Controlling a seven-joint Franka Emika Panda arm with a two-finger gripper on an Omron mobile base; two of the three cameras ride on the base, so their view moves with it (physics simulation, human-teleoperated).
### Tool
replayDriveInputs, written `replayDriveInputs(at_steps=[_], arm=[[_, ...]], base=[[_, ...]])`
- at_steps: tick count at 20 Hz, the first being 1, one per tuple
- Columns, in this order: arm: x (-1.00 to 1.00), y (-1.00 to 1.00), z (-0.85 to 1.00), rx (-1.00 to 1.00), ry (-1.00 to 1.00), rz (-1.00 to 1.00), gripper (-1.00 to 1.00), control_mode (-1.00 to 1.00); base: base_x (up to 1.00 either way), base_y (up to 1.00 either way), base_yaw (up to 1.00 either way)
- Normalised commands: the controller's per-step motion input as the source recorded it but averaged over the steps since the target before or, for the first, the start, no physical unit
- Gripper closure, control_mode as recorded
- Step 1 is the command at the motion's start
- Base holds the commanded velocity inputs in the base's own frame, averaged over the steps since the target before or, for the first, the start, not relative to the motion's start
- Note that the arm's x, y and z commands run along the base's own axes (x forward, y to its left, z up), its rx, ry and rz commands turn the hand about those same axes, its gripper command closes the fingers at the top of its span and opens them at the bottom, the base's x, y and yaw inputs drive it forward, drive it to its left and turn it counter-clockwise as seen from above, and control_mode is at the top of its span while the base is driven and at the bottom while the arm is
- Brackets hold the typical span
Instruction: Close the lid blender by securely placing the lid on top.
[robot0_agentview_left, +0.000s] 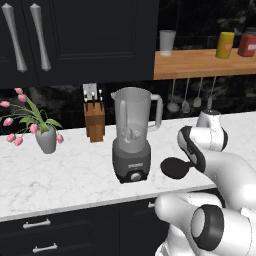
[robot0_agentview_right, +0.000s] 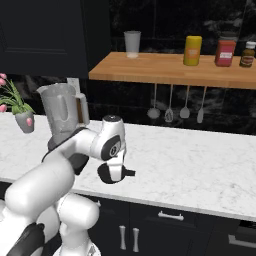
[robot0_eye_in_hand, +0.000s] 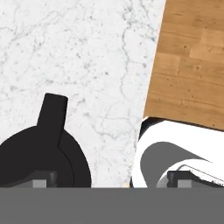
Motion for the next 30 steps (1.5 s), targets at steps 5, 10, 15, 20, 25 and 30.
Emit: replayDriveInputs(at_steps=[5,10,15,20,25,30], arm=[[0.27,0.00,-0.19,0.02,0.00,0.00,-1.00,-1.00],[0.23,0.00,-0.12,0.01,0.00,0.00,-1.00,-1.00],[0.18,-0.02,-0.14,0.00,0.00,0.00,-1.00,-1.00],[0.12,-0.06,-0.17,0.01,0.00,0.00,-1.00,-1.00],[0.10,-0.10,-0.18,0.01,0.00,0.00,-1.00,-1.00],[0.11,-0.07,-0.18,0.01,0.00,0.00,-1.00,-1.00]], base=[[0.00,0.00,0.00],[0.00,0.00,0.00],[0.00,0.00,0.00],[0.00,0.00,0.00],[0.00,0.00,0.00],[0.00,0.00,0.00]])
